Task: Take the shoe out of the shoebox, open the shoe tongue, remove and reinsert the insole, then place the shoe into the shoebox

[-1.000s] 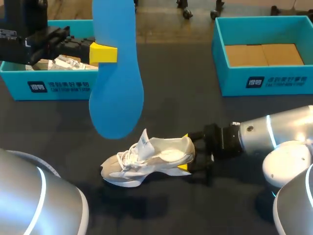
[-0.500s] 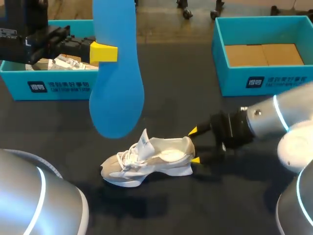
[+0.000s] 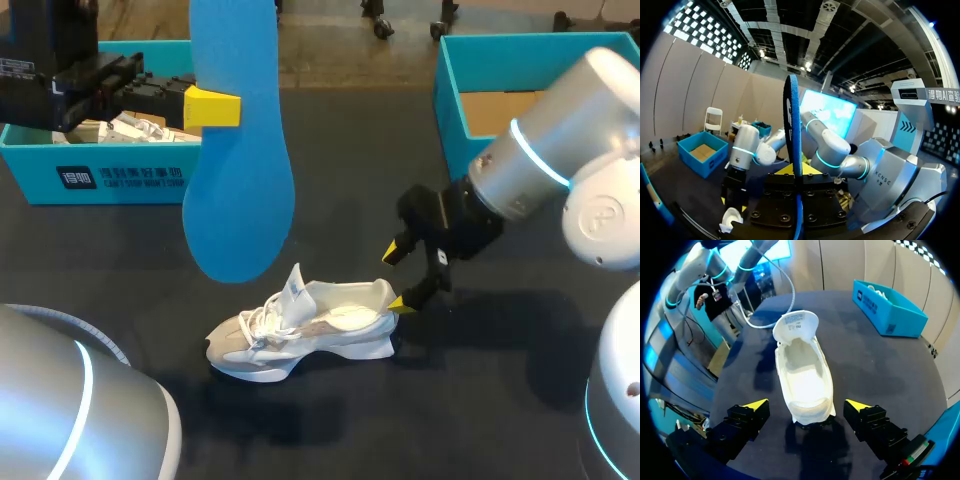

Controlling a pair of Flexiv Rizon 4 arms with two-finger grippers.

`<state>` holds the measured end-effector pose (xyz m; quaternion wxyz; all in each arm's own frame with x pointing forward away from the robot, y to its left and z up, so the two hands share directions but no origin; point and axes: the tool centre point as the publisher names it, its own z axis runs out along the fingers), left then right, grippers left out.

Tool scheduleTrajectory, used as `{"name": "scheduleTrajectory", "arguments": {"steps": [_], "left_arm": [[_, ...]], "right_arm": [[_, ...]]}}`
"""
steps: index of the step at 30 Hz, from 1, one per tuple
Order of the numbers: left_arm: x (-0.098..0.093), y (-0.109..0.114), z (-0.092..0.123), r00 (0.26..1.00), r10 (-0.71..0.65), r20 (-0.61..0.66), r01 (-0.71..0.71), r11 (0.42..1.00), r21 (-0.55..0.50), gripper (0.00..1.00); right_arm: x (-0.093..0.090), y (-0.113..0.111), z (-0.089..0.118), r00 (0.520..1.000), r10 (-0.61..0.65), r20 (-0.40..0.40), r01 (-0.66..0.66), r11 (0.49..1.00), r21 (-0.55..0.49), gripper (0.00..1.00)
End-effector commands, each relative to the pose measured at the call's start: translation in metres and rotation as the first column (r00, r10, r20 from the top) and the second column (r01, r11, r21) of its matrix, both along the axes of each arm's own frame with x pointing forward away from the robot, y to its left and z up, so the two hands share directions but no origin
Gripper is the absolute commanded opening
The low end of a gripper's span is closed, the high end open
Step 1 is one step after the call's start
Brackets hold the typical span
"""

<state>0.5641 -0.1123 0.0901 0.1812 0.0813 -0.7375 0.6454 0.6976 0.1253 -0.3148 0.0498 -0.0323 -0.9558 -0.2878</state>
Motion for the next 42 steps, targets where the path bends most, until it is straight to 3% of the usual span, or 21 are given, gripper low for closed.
{"name": "scheduleTrajectory", "arguments": {"steps": [1, 13, 28, 36, 42], "left_arm": [[0.003, -0.002, 0.001, 1.000, -0.005, 0.000, 0.005, 1.000, 0.003, 0.00], [0.003, -0.002, 0.001, 1.000, -0.005, 0.000, 0.005, 1.000, 0.003, 0.00], [0.003, -0.002, 0.001, 1.000, -0.005, 0.000, 0.005, 1.000, 0.003, 0.00], [0.003, -0.002, 0.001, 1.000, -0.005, 0.000, 0.005, 1.000, 0.003, 0.00], [0.003, -0.002, 0.001, 1.000, -0.005, 0.000, 0.005, 1.000, 0.003, 0.00]], "right_arm": [[-0.001, 0.008, 0.011, 1.000, 0.020, -0.006, -0.020, 0.819, -0.574, 1.00], [-0.004, 0.011, 0.003, 0.995, 0.018, 0.097, 0.051, 0.751, -0.658, 1.00], [-0.001, 0.020, -0.002, 0.996, 0.037, 0.084, 0.024, 0.781, -0.624, 1.00], [0.021, 0.039, 0.002, 0.990, 0.094, 0.104, -0.012, 0.798, -0.602, 1.00], [0.031, 0.052, -0.012, 0.988, 0.117, 0.098, -0.034, 0.796, -0.604, 1.00]]}}
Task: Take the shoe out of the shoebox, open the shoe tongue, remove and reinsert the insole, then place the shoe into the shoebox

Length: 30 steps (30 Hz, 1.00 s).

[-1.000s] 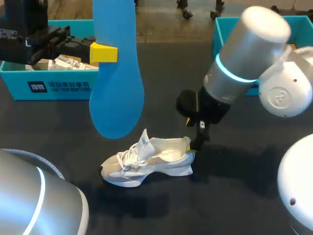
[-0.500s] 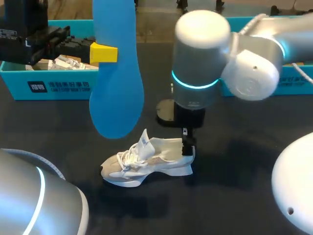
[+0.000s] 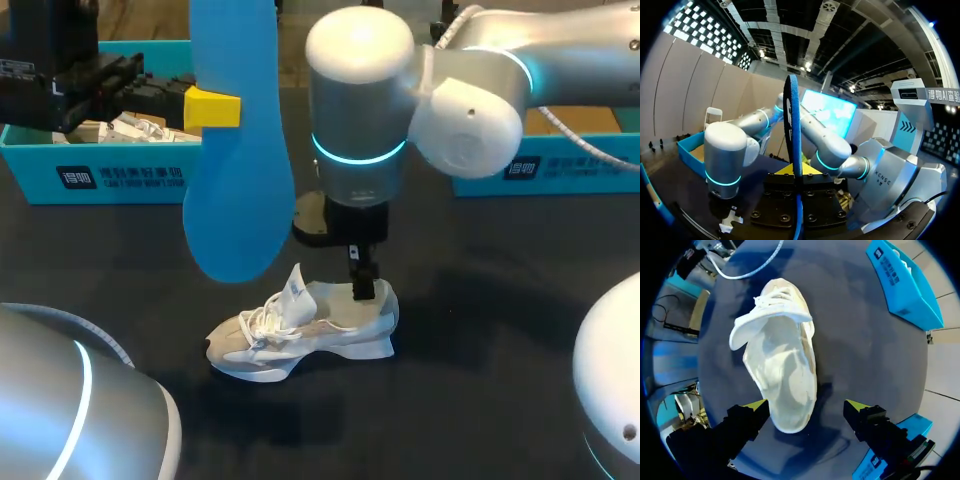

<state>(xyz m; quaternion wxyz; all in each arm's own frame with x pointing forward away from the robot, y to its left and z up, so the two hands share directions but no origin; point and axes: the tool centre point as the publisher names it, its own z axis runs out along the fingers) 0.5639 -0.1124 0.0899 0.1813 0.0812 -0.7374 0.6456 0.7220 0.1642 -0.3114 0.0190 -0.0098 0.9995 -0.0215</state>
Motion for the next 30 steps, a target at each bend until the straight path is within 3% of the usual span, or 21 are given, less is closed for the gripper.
{"name": "scheduleTrajectory", "arguments": {"steps": [1, 15, 16, 17, 18, 22, 23, 24, 25, 30], "left_arm": [[0.003, -0.002, 0.001, 1.000, -0.005, 0.000, 0.005, 1.000, 0.003, 0.00], [0.003, -0.002, 0.001, 1.000, -0.005, 0.000, 0.005, 1.000, 0.003, 0.00], [0.003, -0.002, 0.001, 1.000, -0.005, 0.000, 0.005, 1.000, 0.003, 0.00], [0.003, -0.002, 0.001, 1.000, -0.005, 0.000, 0.005, 1.000, 0.003, 0.00], [0.003, -0.002, 0.001, 1.000, -0.005, 0.000, 0.005, 1.000, 0.003, 0.00], [0.003, -0.002, 0.001, 1.000, -0.005, 0.000, 0.005, 1.000, 0.003, 0.00], [0.003, -0.002, 0.001, 1.000, -0.005, 0.000, 0.005, 1.000, 0.003, 0.00], [0.003, -0.002, 0.001, 1.000, -0.005, 0.000, 0.005, 1.000, 0.003, 0.00], [0.003, -0.002, 0.001, 1.000, -0.005, 0.000, 0.005, 1.000, 0.003, 0.00], [0.003, -0.002, 0.001, 1.000, -0.005, 0.000, 0.005, 1.000, 0.003, 0.00]], "right_arm": [[0.007, 0.014, -0.018, 1.000, 0.002, -0.010, -0.002, 1.000, -0.018, 1.00], [0.009, 0.023, -0.059, 1.000, 0.003, -0.004, -0.003, 1.000, -0.008, 1.00], [0.009, 0.023, -0.060, 1.000, 0.003, -0.005, -0.003, 1.000, -0.008, 0.85], [0.010, 0.023, -0.060, 1.000, 0.002, -0.004, -0.002, 1.000, -0.008, 0.57], [0.010, 0.024, -0.062, 1.000, 0.001, -0.006, -0.001, 1.000, -0.005, 0.47], [0.009, 0.023, -0.068, 1.000, 0.001, -0.025, -0.001, 1.000, -0.003, 0.36], [0.008, 0.023, -0.069, 0.999, 0.002, -0.034, -0.002, 1.000, 0.001, 0.29], [0.008, 0.023, -0.070, 0.999, 0.002, -0.038, -0.002, 1.000, 0.002, 0.08], [0.007, 0.023, -0.071, 0.999, 0.000, -0.042, 0.000, 1.000, 0.002, 0.00], [0.003, 0.022, -0.073, 0.998, 0.001, -0.064, 0.000, 1.000, 0.005, 0.00]]}}
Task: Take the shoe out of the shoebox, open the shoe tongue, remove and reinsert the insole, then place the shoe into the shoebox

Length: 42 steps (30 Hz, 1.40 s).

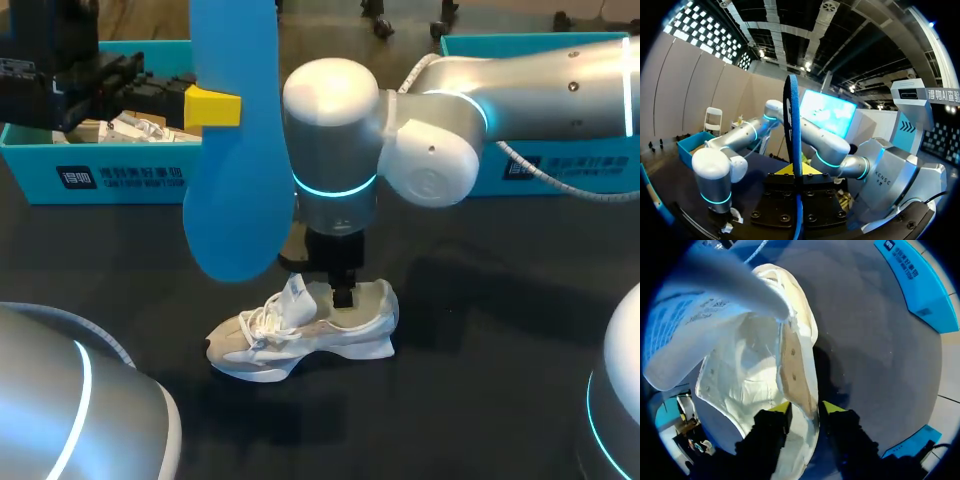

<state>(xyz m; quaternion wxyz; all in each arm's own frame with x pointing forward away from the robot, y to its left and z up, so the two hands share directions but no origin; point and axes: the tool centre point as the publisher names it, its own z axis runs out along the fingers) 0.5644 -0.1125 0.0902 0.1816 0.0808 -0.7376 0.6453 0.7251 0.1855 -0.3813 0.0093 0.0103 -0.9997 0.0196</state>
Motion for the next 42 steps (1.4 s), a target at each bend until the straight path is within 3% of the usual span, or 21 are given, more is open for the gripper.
{"name": "scheduleTrajectory", "arguments": {"steps": [1, 10, 17, 21, 23, 26, 39, 40, 42], "left_arm": [[0.003, -0.002, 0.001, 1.000, -0.004, 0.000, 0.004, 1.000, 0.003, 0.00], [0.003, -0.002, 0.001, 1.000, -0.004, 0.000, 0.004, 1.000, 0.003, 0.00], [0.003, -0.002, 0.001, 1.000, -0.004, 0.000, 0.004, 1.000, 0.003, 0.00], [0.003, -0.002, 0.001, 1.000, -0.004, 0.000, 0.004, 1.000, 0.003, 0.00], [0.003, -0.002, 0.001, 1.000, -0.004, 0.000, 0.004, 1.000, 0.003, 0.00], [0.003, -0.002, 0.001, 1.000, -0.004, 0.000, 0.004, 1.000, 0.003, 0.00], [0.003, -0.002, 0.001, 1.000, -0.004, 0.000, 0.004, 1.000, 0.003, 0.00], [0.003, -0.002, 0.001, 1.000, -0.004, 0.000, 0.004, 1.000, 0.003, 0.00], [0.003, -0.002, 0.001, 1.000, -0.004, 0.000, 0.004, 1.000, 0.003, 0.00]], "right_arm": [[-0.002, 0.001, -0.002, 1.000, 0.001, -0.013, -0.001, 1.000, -0.003, 0.00], [-0.011, 0.001, 0.022, 0.998, -0.044, -0.047, 0.042, 0.998, -0.038, 0.00], [-0.018, -0.004, 0.043, 0.978, -0.208, -0.031, 0.206, 0.977, -0.053, 0.00], [-0.030, -0.003, 0.055, 0.918, -0.396, -0.001, 0.396, 0.917, -0.052, 0.00], [-0.041, -0.003, 0.063, 0.826, -0.562, 0.042, 0.561, 0.815, -0.145, 0.00], [-0.059, -0.004, 0.077, 0.750, -0.653, 0.103, 0.661, 0.744, -0.100, 0.00], [-0.059, -0.004, 0.077, 0.750, -0.653, 0.103, 0.661, 0.744, -0.100, 0.00], [-0.053, -0.005, 0.075, 0.700, -0.706, 0.102, 0.713, 0.686, -0.144, 0.00], [-0.050, -0.010, 0.079, 0.632, -0.774, 0.029, 0.775, 0.631, -0.044, 0.00]]}}
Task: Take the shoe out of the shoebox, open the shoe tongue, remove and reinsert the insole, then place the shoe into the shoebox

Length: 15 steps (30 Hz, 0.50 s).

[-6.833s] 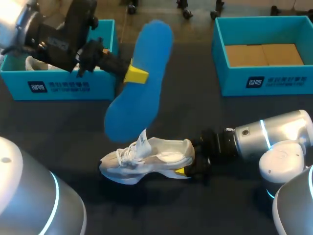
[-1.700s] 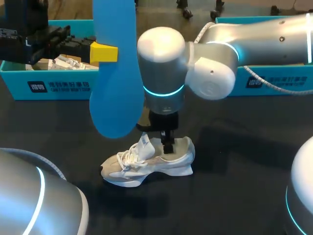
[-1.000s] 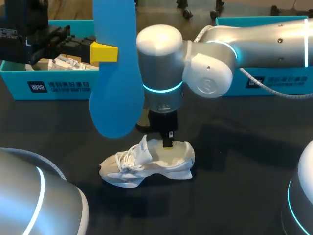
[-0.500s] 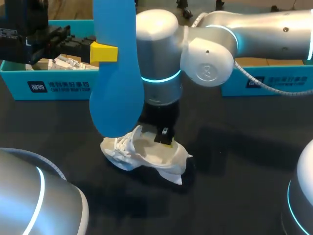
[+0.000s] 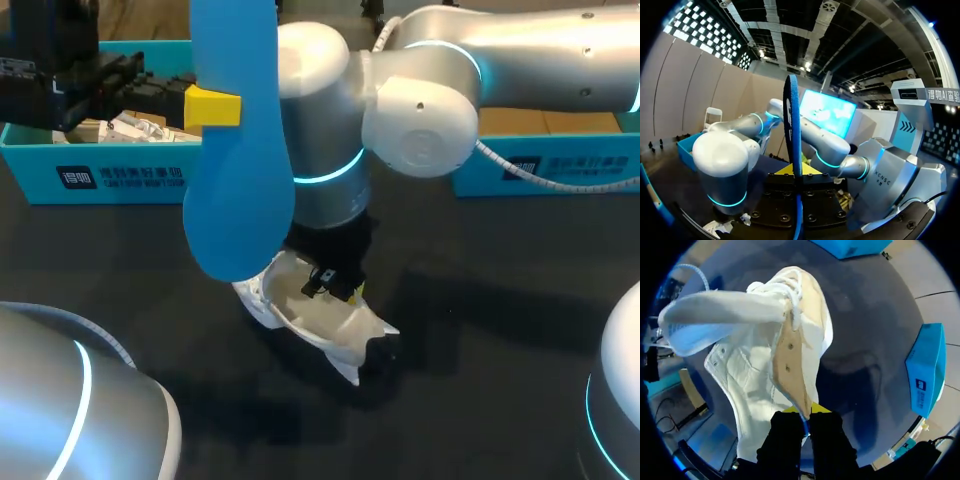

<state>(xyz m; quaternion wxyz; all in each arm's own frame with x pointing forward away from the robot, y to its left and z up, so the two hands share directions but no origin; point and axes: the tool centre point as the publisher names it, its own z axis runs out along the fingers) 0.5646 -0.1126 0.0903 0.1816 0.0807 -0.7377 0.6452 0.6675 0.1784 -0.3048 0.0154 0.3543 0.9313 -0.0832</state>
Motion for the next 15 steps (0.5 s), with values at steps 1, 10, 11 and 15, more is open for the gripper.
{"name": "scheduleTrajectory", "arguments": {"steps": [1, 10, 11, 15], "left_arm": [[0.003, -0.001, 0.000, 1.000, -0.004, 0.000, 0.004, 1.000, 0.003, 0.00], [0.003, -0.001, 0.000, 1.000, -0.004, 0.000, 0.004, 1.000, 0.003, 0.00], [0.003, -0.001, 0.000, 1.000, -0.004, 0.000, 0.004, 1.000, 0.003, 0.00], [0.003, -0.001, 0.000, 1.000, -0.004, 0.000, 0.004, 1.000, 0.003, 0.00]], "right_arm": [[0.007, -0.006, 0.004, 0.975, -0.221, -0.027, 0.222, 0.966, 0.130, 0.00], [-0.013, -0.024, -0.007, 0.765, -0.628, -0.142, 0.643, 0.736, 0.211, 0.00], [-0.015, -0.024, -0.009, 0.743, -0.650, -0.160, 0.669, 0.711, 0.215, 0.00], [-0.018, -0.025, -0.012, 0.706, -0.688, -0.167, 0.707, 0.674, 0.216, 0.00]]}}
